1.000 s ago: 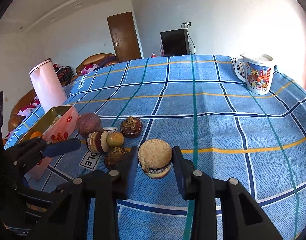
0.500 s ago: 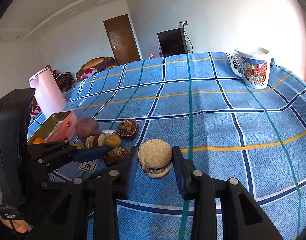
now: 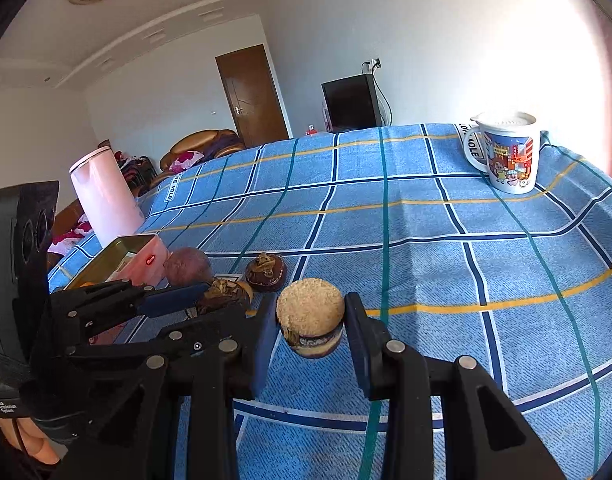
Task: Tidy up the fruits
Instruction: 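Grasp a brown round pastry with the left tool while the right tool grasps a sesame bun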
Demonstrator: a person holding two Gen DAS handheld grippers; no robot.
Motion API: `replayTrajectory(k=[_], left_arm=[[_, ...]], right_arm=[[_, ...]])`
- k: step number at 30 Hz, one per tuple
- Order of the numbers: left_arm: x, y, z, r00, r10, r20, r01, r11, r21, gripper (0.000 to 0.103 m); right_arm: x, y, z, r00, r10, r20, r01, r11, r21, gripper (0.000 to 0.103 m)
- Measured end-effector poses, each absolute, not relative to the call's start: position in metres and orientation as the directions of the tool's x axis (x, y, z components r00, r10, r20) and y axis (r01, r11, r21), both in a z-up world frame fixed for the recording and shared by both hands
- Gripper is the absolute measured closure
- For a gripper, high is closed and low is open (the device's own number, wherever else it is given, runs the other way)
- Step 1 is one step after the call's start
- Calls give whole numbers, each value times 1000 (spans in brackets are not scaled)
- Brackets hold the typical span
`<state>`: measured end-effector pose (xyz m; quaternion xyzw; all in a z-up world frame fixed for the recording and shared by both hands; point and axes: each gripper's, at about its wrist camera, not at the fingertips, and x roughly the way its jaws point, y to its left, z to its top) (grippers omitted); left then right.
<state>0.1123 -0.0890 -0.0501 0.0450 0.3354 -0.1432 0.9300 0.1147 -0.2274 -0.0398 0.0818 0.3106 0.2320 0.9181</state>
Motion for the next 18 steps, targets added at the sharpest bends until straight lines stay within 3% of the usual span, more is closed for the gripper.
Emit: replayTrajectory(k=[18], left_arm=[[93, -81, -36, 824, -220, -522, 261, 965, 5, 64]], right_arm=[[95, -226, -29, 765, 467, -444, -405, 884, 232, 67]])
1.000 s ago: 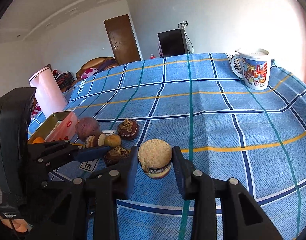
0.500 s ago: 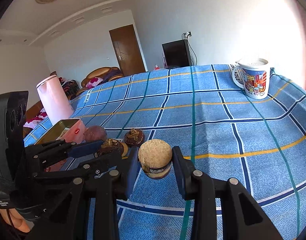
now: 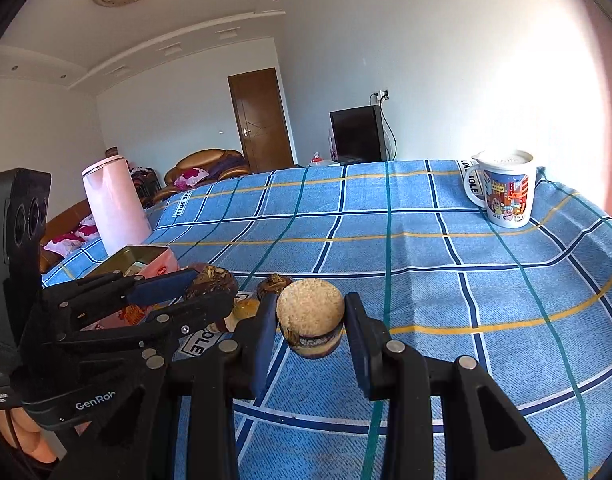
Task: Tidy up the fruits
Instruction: 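Grasp a brown round pastry with the left tool while the right tool grasps a sesame bun, then carry the pastry and sesame bun toward the pink tin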
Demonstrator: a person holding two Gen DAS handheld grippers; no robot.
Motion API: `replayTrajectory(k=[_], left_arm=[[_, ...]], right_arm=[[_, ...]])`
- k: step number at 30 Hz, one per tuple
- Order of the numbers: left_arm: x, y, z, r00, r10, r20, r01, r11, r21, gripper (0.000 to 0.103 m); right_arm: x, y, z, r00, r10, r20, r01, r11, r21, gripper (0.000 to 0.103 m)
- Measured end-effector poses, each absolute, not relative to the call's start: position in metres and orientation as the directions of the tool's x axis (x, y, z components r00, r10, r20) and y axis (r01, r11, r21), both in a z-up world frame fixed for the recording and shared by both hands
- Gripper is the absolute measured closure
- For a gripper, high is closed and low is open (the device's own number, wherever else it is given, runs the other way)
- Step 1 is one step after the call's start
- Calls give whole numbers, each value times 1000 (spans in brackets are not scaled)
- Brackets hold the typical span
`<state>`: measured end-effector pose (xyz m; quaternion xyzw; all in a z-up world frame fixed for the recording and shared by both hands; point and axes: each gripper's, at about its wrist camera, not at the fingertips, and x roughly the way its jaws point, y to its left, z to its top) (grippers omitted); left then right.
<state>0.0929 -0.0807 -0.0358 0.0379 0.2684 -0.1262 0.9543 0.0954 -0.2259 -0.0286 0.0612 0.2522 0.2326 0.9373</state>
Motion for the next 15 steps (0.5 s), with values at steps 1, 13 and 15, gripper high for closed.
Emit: replayTrajectory(k=[1, 13, 15], left_arm=[[91, -80, -35, 829, -218, -516, 258, 966, 6, 64], [81, -78, -30, 861, -208, -463, 244, 970, 18, 64], [79, -77, -29, 866, -206, -455, 241, 970, 19, 64]], right_arm=[[94, -226, -28, 768, 466, -440, -406, 885, 228, 67], [86, -226, -25, 790, 462, -404, -414, 887, 204, 67], [85, -227, -24, 793, 461, -398, -414, 887, 203, 67]])
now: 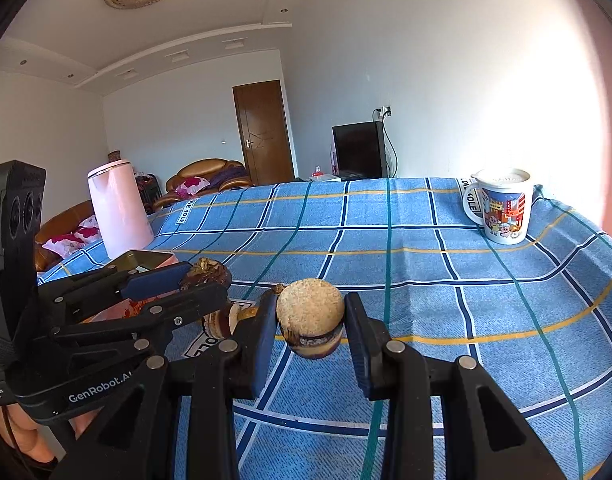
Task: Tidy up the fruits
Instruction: 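Carry the pastry and sesame bun toward the pink tin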
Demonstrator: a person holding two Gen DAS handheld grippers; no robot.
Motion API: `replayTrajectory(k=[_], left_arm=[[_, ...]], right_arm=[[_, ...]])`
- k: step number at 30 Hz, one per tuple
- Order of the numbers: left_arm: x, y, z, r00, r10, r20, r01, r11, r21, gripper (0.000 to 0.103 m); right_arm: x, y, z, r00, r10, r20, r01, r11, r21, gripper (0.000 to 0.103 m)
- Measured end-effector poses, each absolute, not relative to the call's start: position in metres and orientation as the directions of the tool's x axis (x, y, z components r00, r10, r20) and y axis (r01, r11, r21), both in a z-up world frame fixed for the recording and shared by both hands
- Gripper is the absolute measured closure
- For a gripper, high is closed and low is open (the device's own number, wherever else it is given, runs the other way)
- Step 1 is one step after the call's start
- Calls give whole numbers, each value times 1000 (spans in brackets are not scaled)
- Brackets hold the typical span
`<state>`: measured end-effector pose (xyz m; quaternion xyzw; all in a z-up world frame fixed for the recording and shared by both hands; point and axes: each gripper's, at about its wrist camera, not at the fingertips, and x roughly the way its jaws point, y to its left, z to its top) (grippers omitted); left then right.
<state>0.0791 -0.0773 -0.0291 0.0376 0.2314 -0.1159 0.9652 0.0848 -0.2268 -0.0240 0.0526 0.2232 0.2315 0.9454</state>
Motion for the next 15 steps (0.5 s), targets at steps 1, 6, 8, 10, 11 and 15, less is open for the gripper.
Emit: replayTrajectory(k=[1, 6, 8, 10, 11, 15], left_arm=[[78, -77, -29, 868, -207, -452, 241, 970, 19, 64], [75, -77, -27, 877, -203, -436, 238, 971, 26, 64], [75, -78, -27, 880, -201, -430, 236, 971, 28, 64], [74, -78, -26, 883, -201, -424, 235, 972, 29, 64], [73, -77, -26, 884, -200, -422, 234, 972, 30, 64], [71, -77, -25, 890, -198, -411, 232, 972, 35, 64]], right_arm=[[84, -227, -24, 794, 462, -395, -415, 887, 202, 67], [81, -227, -22, 802, 459, -382, -416, 888, 194, 67], [80, -227, -22, 806, 457, -375, -416, 889, 190, 67], [78, -227, -21, 811, 456, -366, -417, 890, 185, 67], [77, -227, -21, 813, 456, -362, -418, 890, 183, 67], [74, -227, -20, 820, 454, -348, -419, 891, 174, 67]])
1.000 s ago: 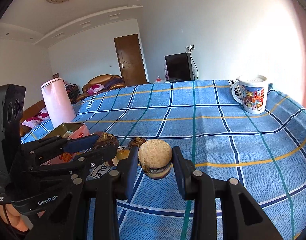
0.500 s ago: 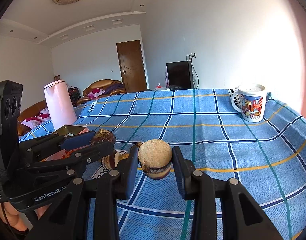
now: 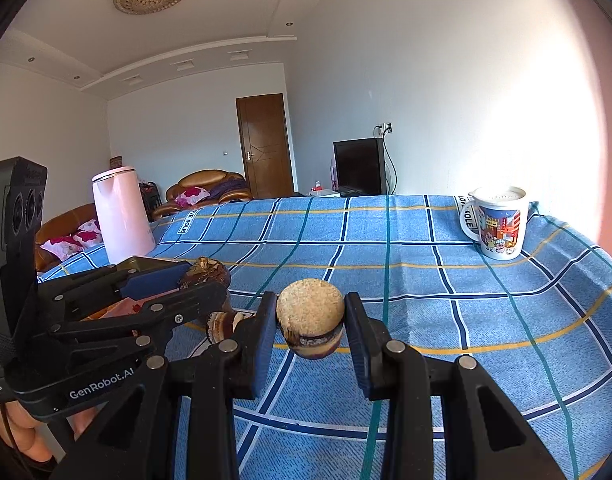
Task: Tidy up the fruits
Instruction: 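Carry the pastry and sesame bun toward the pink tin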
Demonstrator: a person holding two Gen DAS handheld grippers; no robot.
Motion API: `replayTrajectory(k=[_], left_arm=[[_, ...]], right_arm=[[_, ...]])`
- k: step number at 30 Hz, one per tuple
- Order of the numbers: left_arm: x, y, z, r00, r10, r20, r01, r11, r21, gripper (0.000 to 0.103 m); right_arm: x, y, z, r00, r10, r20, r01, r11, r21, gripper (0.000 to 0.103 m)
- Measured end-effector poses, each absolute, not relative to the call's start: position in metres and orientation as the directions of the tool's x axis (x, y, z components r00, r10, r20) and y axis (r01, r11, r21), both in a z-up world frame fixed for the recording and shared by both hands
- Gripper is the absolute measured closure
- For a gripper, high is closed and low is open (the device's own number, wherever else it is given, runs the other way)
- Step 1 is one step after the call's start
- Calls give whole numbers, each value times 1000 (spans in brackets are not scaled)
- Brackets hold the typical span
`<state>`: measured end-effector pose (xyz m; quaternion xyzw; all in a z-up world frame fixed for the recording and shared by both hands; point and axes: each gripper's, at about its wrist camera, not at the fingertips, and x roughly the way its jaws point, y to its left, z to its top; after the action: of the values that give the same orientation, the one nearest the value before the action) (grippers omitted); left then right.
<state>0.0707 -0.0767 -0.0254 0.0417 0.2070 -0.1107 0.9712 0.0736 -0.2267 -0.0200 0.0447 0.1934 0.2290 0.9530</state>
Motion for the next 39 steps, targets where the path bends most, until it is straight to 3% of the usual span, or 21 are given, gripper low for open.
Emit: replayTrajectory(k=[17, 39], left_arm=[[58, -73, -20, 920, -184, -346, 214, 976, 50, 64], [57, -49, -19, 919, -177, -353, 192, 981, 6, 64]], right_arm=[[61, -223, -16, 850, 434, -297, -416, 901, 126, 67], [61, -206, -7, 845, 432, -316, -432, 899, 73, 67]])
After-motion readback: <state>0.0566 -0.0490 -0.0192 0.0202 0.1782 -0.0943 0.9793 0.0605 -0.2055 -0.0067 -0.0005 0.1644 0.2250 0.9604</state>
